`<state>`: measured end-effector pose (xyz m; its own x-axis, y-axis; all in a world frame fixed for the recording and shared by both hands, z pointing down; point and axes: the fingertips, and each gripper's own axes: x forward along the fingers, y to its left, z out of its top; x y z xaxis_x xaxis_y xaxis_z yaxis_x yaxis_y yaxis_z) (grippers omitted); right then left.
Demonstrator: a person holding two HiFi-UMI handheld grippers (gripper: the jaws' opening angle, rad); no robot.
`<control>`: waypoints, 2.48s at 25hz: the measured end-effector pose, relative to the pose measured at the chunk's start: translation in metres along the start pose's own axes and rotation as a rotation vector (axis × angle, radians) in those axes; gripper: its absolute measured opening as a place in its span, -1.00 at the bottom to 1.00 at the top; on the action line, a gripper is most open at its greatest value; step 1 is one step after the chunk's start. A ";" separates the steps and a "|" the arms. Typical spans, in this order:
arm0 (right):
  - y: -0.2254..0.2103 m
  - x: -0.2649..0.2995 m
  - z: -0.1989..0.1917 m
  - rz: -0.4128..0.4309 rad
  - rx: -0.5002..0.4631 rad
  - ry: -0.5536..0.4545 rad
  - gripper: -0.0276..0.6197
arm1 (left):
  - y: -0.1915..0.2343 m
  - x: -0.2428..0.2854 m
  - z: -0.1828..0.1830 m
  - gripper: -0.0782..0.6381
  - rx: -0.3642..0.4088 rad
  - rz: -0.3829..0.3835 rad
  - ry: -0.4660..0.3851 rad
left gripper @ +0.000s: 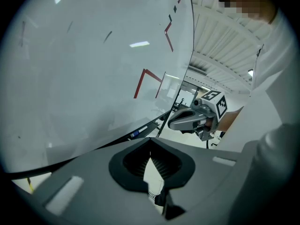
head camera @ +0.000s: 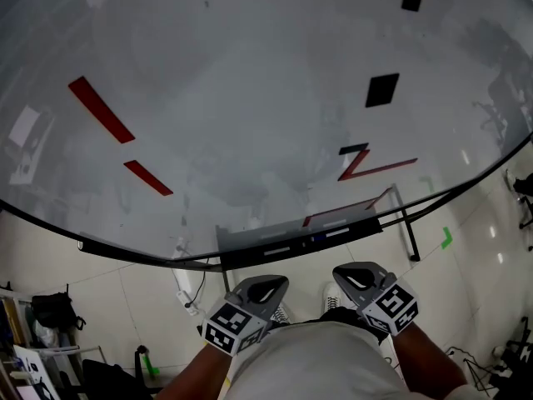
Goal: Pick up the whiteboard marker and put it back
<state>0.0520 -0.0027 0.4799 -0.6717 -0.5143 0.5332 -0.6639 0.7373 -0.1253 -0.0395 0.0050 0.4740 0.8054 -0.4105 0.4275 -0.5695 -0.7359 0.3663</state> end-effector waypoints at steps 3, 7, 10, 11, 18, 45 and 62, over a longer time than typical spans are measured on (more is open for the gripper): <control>-0.004 0.000 -0.004 0.013 -0.006 0.021 -0.91 | -0.004 0.004 0.003 -0.73 -0.016 0.009 -0.007; -0.017 0.000 -0.005 0.016 -0.071 0.045 -0.91 | -0.005 0.014 0.004 -0.73 -0.034 0.027 -0.014; -0.025 0.000 -0.005 0.027 -0.106 0.057 -0.91 | -0.008 0.021 0.005 -0.73 -0.040 0.036 -0.018; -0.027 0.000 -0.005 0.030 -0.116 0.062 -0.91 | -0.009 0.022 0.005 -0.73 -0.041 0.040 -0.017; -0.037 0.007 -0.007 0.052 -0.194 0.094 -0.81 | -0.009 0.029 0.005 -0.73 -0.061 0.063 -0.021; -0.081 0.057 -0.041 -0.127 -0.826 0.429 -0.79 | 0.008 0.023 0.005 -0.73 -0.133 0.130 -0.051; -0.084 0.074 -0.049 -0.139 -0.934 0.497 -0.78 | 0.010 0.018 0.004 -0.73 -0.127 0.150 -0.057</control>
<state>0.0742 -0.0812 0.5714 -0.2600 -0.5384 0.8016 -0.0672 0.8382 0.5412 -0.0300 -0.0117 0.4814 0.7159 -0.5427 0.4393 -0.6971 -0.5919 0.4047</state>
